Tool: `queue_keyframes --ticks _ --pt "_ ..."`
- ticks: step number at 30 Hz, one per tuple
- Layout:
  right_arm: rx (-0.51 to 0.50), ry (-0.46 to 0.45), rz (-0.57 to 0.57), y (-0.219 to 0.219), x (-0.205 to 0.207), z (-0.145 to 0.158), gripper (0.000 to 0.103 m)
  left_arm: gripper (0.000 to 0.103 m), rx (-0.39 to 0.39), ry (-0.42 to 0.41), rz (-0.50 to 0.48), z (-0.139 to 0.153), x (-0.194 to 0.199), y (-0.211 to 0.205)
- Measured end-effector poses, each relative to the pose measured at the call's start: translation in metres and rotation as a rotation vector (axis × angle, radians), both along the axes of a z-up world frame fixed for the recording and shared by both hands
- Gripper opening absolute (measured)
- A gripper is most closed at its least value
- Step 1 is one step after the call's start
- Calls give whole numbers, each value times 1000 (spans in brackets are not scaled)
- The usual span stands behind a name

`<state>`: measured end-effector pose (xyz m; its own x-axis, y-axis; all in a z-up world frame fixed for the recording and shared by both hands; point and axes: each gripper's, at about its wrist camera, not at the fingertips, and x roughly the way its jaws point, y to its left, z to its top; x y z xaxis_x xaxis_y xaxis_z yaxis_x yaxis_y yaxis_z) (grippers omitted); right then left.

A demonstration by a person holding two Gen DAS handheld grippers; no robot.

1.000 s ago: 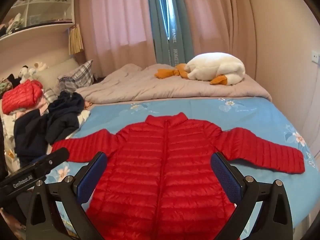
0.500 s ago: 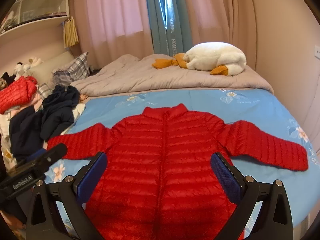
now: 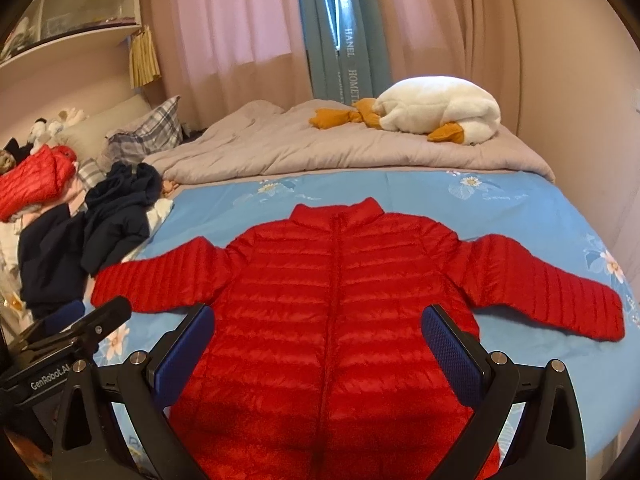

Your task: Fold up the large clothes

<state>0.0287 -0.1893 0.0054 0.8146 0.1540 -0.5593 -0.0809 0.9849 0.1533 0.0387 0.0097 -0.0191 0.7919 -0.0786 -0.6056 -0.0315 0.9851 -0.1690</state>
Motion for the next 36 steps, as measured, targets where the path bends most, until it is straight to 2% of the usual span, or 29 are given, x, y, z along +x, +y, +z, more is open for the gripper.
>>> queue_keyframes --ticks 14,36 --pt "7 -3 18 5 -3 -6 102 102 21 -5 -21 -2 -6 2" --pt "-12 -2 36 16 -3 -9 102 102 13 -26 10 3 -16 18"
